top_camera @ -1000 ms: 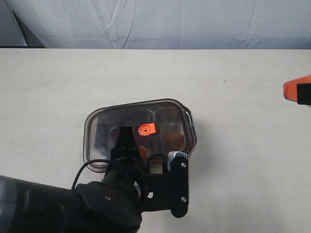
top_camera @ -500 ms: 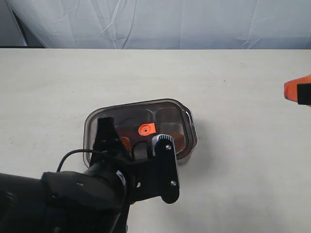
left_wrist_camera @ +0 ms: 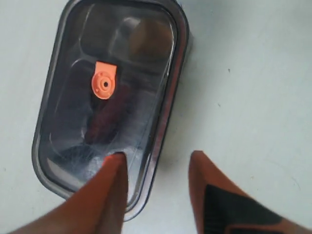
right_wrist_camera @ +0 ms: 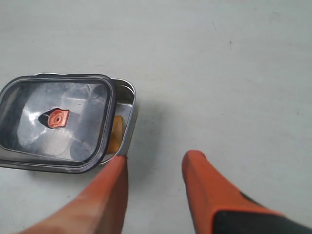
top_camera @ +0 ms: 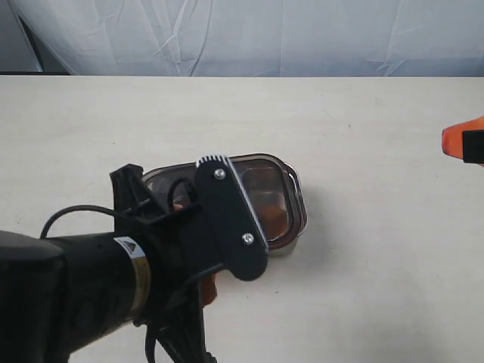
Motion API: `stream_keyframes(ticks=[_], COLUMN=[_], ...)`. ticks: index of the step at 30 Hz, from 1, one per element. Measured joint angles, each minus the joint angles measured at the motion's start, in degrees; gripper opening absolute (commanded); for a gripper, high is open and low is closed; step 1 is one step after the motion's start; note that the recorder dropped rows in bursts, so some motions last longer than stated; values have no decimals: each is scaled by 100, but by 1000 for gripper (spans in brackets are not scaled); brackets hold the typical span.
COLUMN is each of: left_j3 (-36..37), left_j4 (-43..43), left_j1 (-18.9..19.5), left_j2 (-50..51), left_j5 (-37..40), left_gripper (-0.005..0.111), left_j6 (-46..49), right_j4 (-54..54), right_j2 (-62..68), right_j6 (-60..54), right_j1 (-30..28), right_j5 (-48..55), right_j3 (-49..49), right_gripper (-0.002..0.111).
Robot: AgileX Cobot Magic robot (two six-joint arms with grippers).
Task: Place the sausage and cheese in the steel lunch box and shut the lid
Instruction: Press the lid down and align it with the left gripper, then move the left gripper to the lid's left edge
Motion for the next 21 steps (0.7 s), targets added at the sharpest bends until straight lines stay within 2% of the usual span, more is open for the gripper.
stream_keyframes(ticks=[3,6,9,12,16,21], left_j3=[0,0,0,0,0,14], left_j4=[172,505,622,360,-656,-1978], left_j1=[16,193,585,1220,2312,3476], left_j2=[-208,-360,-523,-610,-634,-634], left_j5=[35,251,555,784,855,23], left_gripper=[1,0,0,0,0,0], left_j6=[-299,-872,-1381,-1546,-1239,-522], right_j4=[0,0,0,0,0,0], right_j2=[0,0,0,0,0,0], right_j6=[0,0,0,0,0,0], right_j1=[0,0,0,0,0,0], right_j5=[0,0,0,0,0,0], right_j3=[0,0,0,0,0,0], right_gripper=[39,39,39,39,39,39])
